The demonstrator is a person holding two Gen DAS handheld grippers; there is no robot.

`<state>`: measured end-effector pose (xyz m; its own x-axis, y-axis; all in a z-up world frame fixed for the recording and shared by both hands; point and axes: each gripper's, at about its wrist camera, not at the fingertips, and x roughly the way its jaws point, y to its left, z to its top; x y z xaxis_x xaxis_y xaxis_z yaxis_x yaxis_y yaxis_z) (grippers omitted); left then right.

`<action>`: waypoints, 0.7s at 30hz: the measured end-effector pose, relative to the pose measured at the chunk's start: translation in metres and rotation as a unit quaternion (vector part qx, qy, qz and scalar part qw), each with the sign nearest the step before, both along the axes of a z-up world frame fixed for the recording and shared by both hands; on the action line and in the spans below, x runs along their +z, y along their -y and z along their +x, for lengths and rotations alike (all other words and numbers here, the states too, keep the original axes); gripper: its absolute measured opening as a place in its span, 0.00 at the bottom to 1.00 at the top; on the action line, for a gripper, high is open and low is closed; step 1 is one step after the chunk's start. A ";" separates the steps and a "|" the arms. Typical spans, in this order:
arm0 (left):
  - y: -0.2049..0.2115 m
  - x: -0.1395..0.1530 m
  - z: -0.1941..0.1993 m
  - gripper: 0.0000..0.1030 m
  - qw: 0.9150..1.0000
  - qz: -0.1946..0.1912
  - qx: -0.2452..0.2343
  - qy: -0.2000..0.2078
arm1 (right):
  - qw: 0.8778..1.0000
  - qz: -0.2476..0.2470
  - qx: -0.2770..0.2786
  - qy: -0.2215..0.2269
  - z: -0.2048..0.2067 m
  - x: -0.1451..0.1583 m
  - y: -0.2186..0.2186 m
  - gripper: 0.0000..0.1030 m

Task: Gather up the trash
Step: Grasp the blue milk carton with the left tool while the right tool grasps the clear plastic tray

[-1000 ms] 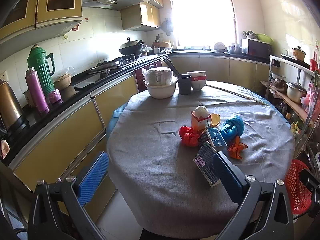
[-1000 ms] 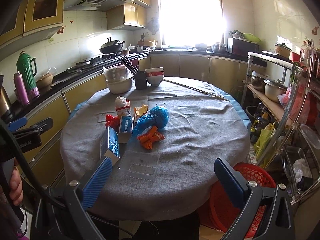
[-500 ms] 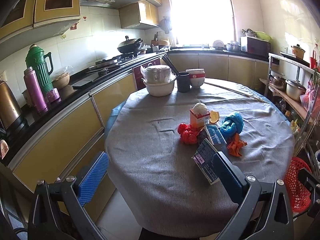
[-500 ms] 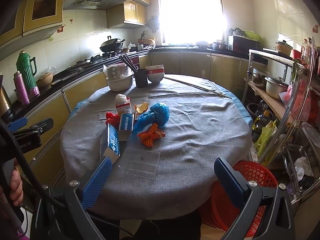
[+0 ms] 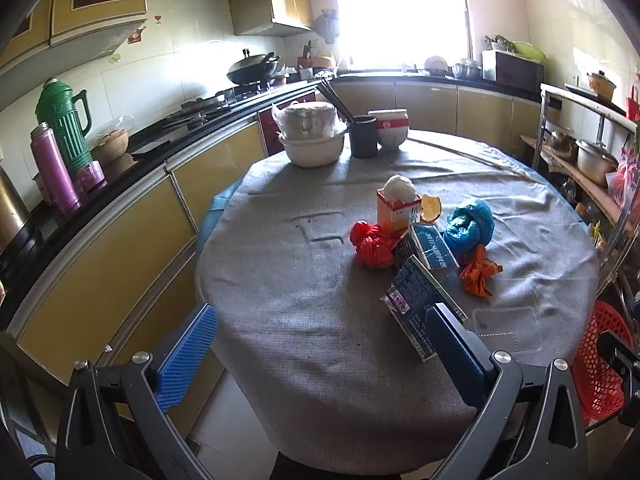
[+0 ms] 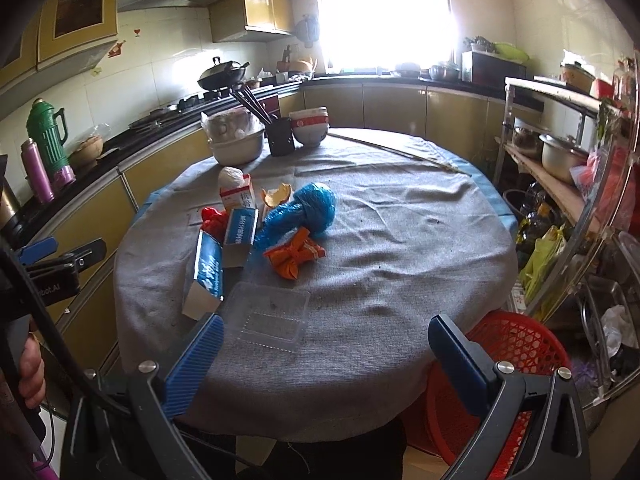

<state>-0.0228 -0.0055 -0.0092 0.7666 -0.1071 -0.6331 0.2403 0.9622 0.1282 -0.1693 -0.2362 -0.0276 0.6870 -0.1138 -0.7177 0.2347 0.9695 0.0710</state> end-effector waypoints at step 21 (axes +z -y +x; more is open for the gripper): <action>0.033 -0.050 0.045 1.00 0.978 -0.046 -0.145 -0.146 | 0.978 0.076 0.193 -0.027 0.063 -0.062 0.028 1.00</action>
<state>0.0220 -0.0389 -0.0588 0.4841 -0.3599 -0.7976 0.5180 0.8525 -0.0702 -0.1060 -0.2643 -0.0897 0.6182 0.2580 -0.7425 -0.1393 0.9656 0.2195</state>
